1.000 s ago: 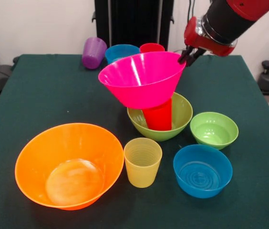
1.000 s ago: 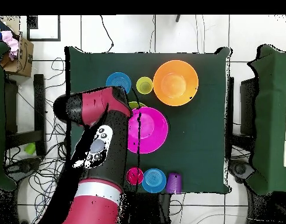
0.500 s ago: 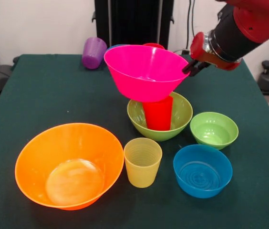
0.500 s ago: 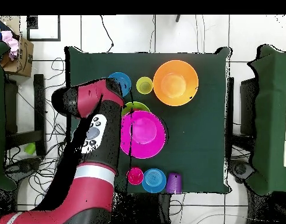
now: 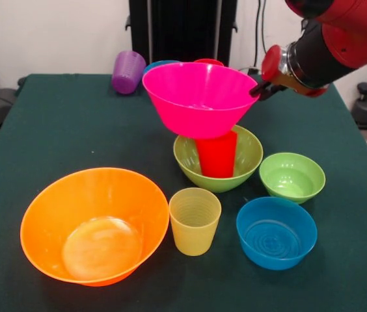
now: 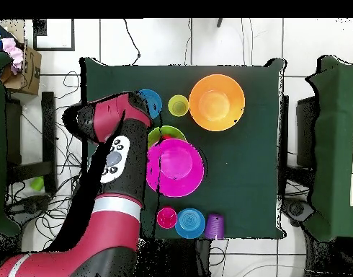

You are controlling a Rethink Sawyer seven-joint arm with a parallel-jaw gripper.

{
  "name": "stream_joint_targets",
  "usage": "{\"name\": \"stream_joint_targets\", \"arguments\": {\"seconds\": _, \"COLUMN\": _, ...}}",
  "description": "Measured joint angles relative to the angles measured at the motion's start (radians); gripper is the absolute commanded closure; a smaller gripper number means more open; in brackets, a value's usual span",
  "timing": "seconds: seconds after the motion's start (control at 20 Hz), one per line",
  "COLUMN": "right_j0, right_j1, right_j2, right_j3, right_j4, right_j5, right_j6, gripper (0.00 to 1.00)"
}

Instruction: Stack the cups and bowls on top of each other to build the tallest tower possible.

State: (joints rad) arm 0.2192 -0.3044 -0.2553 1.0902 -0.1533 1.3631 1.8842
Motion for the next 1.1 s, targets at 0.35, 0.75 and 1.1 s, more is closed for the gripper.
{"name": "stream_joint_targets", "arguments": {"seconds": 0.35, "right_j0": -0.001, "right_j1": -0.032, "right_j2": 0.000, "right_j3": -0.007, "right_j4": 0.007, "right_j5": 0.061, "right_j6": 0.000, "gripper": 1.00}}
{"name": "stream_joint_targets", "arguments": {"seconds": 0.75, "right_j0": -0.002, "right_j1": -0.096, "right_j2": 0.000, "right_j3": -0.014, "right_j4": 0.033, "right_j5": 0.092, "right_j6": 0.000, "gripper": 1.00}}
{"name": "stream_joint_targets", "arguments": {"seconds": 1.1, "right_j0": -0.002, "right_j1": -0.103, "right_j2": 0.000, "right_j3": -0.034, "right_j4": 0.040, "right_j5": 0.093, "right_j6": 0.000, "gripper": 1.00}}
